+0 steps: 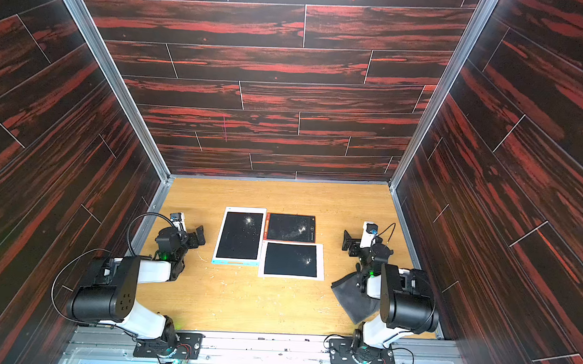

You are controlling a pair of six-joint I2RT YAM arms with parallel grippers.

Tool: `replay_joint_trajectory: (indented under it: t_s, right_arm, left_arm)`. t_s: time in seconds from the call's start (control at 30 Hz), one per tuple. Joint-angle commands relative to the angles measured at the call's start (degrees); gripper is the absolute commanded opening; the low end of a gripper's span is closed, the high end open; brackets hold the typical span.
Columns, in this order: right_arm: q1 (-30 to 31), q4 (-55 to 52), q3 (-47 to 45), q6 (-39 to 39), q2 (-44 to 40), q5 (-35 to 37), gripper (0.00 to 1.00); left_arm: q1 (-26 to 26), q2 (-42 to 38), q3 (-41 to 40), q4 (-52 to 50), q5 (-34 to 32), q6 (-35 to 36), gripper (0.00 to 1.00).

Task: Wipe the drawing tablet
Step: Move the cleaning item to the center of the board.

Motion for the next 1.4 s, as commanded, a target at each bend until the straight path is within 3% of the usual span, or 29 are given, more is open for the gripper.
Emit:
replay_joint_trajectory:
  t_s: [0.0,0.77,0.83,0.9,1.07,1.17,1.23,1.3,1.37]
  right_arm:
    - [0.35,1.00,-0.35,-0.53,-0.84,0.35,0.99]
    - [0.21,0.79,-0.19,-0.29,-0.77,0.18,0.99]
    - [0.18,-0.90,0.74,0.79,-0.76,3.44,0.99]
    - [0.17,-1.49,1.08,1.49,-0.68,4.70,0.99]
    - [1.10,-2.67,1.58,1.48,-1.36,8.60,0.99]
    - [3.19,-16.85,6.89,-0.23,-7.08,12.56,0.99]
    - [5.70,-27.67,12.27,-0.90,-10.24,16.03,0.99]
    - [6.58,-37.83,18.12,4.93,-12.33,18.48,0.99]
    - [7.25,-48.64,24.73,11.32,-12.93,18.75,0.99]
  left_arm:
    - [0.25,-0.96,1.10,-0.19,0.10,0.34,1.00]
    - [0.25,-0.91,1.10,-0.21,0.09,0.25,1.00]
    - [0.25,-1.05,1.10,-0.20,0.07,0.25,1.00]
    - [0.25,-1.00,1.68,-1.36,-4.18,-1.24,1.00]
    - [0.16,-1.00,1.56,-0.97,-4.91,-0.96,1.00]
    - [-1.15,-4.06,1.73,-2.43,-14.84,-2.51,1.00]
    - [-2.07,-10.29,4.26,-13.23,-17.84,-3.26,1.00]
    - [-3.43,-14.17,6.10,-18.00,-20.31,-3.40,1.00]
    - [-4.14,-17.75,8.21,-24.05,-22.78,-8.69,1.00]
